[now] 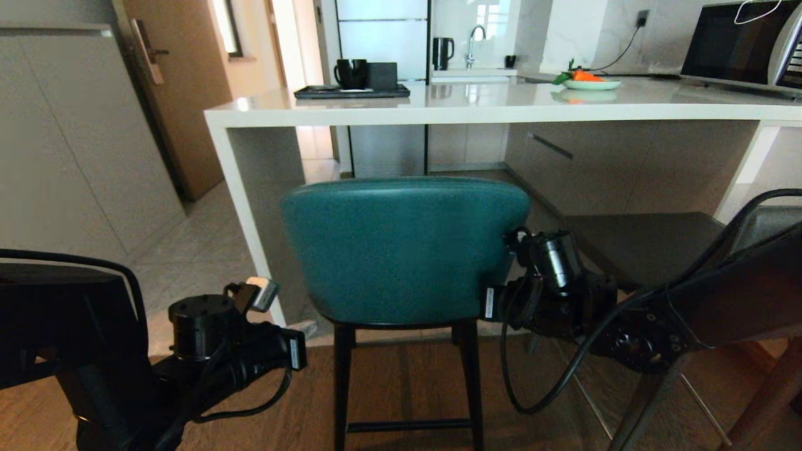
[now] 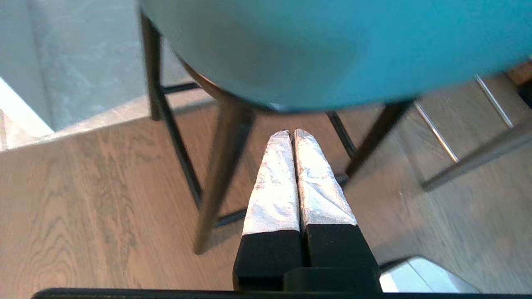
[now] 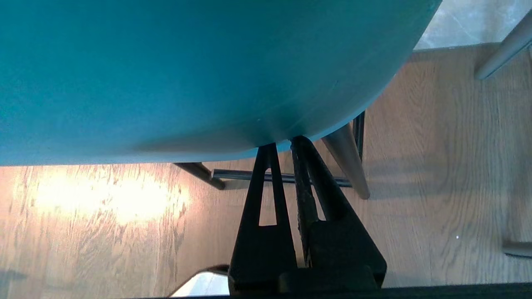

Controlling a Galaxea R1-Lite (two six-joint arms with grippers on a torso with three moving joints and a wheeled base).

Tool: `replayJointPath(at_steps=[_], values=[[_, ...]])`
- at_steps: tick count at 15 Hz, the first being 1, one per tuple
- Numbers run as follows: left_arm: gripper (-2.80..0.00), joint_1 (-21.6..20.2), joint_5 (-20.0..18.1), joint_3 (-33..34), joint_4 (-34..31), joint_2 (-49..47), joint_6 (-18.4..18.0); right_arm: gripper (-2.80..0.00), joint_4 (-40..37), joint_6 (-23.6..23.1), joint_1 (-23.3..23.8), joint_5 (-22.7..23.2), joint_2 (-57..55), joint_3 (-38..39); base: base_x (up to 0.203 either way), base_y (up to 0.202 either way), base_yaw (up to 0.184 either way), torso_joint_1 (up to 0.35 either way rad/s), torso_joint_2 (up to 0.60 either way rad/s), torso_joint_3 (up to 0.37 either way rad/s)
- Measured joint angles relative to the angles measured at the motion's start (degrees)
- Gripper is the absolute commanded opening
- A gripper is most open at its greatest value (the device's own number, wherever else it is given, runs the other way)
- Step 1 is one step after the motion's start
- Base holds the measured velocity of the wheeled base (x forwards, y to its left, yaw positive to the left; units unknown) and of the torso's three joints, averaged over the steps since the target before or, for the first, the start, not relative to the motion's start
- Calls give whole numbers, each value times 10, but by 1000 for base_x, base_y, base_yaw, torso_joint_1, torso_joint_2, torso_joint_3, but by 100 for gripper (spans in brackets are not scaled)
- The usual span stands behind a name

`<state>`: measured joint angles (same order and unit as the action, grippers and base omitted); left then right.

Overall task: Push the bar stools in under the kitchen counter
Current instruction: Push the blue chair back under the dining table

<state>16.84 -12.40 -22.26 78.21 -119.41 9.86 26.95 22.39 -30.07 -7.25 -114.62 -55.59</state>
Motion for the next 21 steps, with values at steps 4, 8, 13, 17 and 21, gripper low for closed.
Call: replayJointPath(at_steps=[4, 8, 13, 17, 21], values=[[-280, 1, 1, 4, 0, 0, 0, -280, -8, -25, 2, -23, -32, -48, 0, 0, 0, 0, 0, 0], [-280, 0, 1, 6, 0, 0, 0, -280, -15, -41, -4, -41, -60, -92, 0, 0, 0, 0, 0, 0], [-280, -7, 3, -34, -20, -7, -2, -280, -7, -36, 6, -42, -48, -57, 0, 0, 0, 0, 0, 0], [-280, -17, 2, -117, -104, -13, -7, -280, 13, -35, 10, -43, -31, -20, 0, 0, 0, 0, 0, 0], [-280, -30, 1, -206, -191, -24, -14, -280, 14, -36, 11, -43, -26, -15, 0, 0, 0, 0, 0, 0]])
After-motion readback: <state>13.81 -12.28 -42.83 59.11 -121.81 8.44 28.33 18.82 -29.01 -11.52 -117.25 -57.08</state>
